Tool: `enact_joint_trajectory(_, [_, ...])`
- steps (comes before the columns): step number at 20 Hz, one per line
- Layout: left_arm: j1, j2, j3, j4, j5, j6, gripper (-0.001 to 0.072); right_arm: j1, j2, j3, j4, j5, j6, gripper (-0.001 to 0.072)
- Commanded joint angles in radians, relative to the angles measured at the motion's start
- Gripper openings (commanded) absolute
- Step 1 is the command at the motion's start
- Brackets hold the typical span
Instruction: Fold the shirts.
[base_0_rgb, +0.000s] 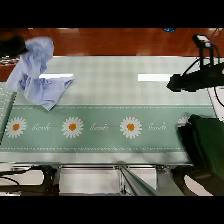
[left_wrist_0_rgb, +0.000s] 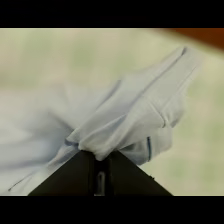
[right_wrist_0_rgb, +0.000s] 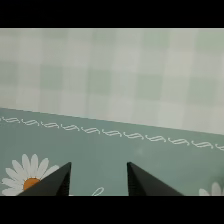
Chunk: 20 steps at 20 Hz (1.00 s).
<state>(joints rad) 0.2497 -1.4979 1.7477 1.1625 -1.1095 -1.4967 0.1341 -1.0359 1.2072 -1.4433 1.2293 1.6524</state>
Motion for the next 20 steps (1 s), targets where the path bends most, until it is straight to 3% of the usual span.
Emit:
enact_joint_trajectory(1, [-0.019, 0.101, 0.137, -0.162, 0.014, 0.0, 0.0022, 0.001, 0.097, 0.0, 0.006, -0.001, 0.0, 0.0409])
enact_joint_trajectory(6, [-0.122, 0.196, 0.311, -0.171, 0.029, 0.0, 0.0022, 0.001, 0.203, 0.0, 0.018, -0.001, -0.001, 0.0409])
enact_joint_trajectory(12, [-0.347, 0.336, 0.285, -0.177, 0.181, 0.053, 0.0021, 0.001, 0.282, 0.0, 0.024, 0.005, -0.008, 0.0409])
enact_joint_trajectory(16, [-0.537, 0.47, -0.005, -0.18, 0.318, 0.053, 0.0021, 0.0, 0.286, 0.0, 0.023, 0.005, -0.006, 0.0409])
enact_joint_trajectory(20, [-0.694, 0.673, -0.496, -0.207, 0.606, 0.047, 0.0021, 0.001, 0.286, 0.0, 0.016, 0.005, -0.009, 0.0409])
